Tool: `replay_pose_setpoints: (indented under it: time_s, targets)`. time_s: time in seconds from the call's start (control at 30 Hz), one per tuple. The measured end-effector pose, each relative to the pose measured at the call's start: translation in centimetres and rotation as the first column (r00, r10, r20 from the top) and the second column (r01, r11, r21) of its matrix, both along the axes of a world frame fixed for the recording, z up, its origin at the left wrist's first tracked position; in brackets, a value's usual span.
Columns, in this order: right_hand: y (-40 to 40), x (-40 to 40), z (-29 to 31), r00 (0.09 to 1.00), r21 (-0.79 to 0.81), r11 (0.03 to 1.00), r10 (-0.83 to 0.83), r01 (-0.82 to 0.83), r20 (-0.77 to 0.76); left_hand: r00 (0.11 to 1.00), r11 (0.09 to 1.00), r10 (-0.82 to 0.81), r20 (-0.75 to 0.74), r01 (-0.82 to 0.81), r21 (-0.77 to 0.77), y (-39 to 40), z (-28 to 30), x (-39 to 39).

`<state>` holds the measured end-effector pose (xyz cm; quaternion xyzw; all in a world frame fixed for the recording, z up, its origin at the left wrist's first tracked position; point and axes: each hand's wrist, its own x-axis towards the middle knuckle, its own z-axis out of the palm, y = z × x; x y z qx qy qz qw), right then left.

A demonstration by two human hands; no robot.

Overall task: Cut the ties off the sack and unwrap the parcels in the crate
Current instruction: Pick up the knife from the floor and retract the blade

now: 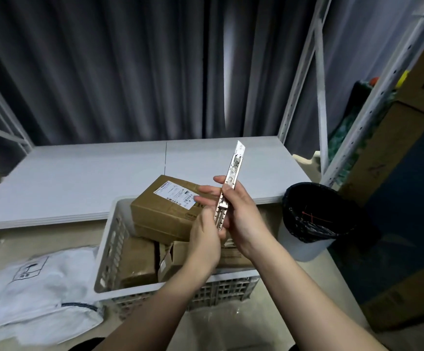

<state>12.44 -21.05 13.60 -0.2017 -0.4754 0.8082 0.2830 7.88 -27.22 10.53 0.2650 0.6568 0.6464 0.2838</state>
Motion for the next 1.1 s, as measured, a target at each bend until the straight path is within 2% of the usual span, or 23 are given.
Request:
replay_pose_setpoints:
  time_s: [0.1,0.37,0.57,0.7,0.77,0.9,1.03,1.1]
  targets:
    - [-0.5,-0.4,-1.3,0.997,0.065,0.997,0.044,-0.047,0.059,0.988,1.0,0.025,0.151,-0.025,0.001,0.4,0.6,-0.3]
    - [0.2,-0.4,-2.3,0.985,0.055,0.991,0.115,-0.122,0.125,0.955,0.999,-0.041,0.293,0.049,-0.022,0.6,1.3,-0.9]
    - [0.4,0.3,-1.7,0.985,0.036,0.99,0.134,-0.139,0.105,0.921,0.98,-0.178,0.345,0.197,-0.019,0.2,2.1,-1.1]
    - [1.1,0.6,-1.3,0.994,0.08,0.993,0.086,-0.091,0.073,0.828,0.933,-0.352,0.436,0.347,0.092,-0.5,2.9,-1.9]
    - [1.7,0.8,-1.1,0.999,0.048,0.998,0.045,-0.046,0.028,0.82,0.91,-0.407,0.402,0.399,0.108,-0.9,3.0,-2.2]
    - [2.4,1.2,-0.7,0.999,0.044,0.998,-0.036,0.035,0.021,0.85,0.892,-0.433,0.299,0.452,0.008,-1.3,2.7,-2.5]
    - [2.5,1.4,-0.7,0.999,0.081,0.997,-0.009,0.005,0.047,0.848,0.905,-0.406,0.341,0.425,0.022,-1.4,2.6,-2.5]
    - [2.5,1.5,-0.8,0.996,0.127,0.991,0.017,-0.028,0.089,0.872,0.918,-0.381,0.307,0.397,0.009,-1.3,2.5,-2.4]
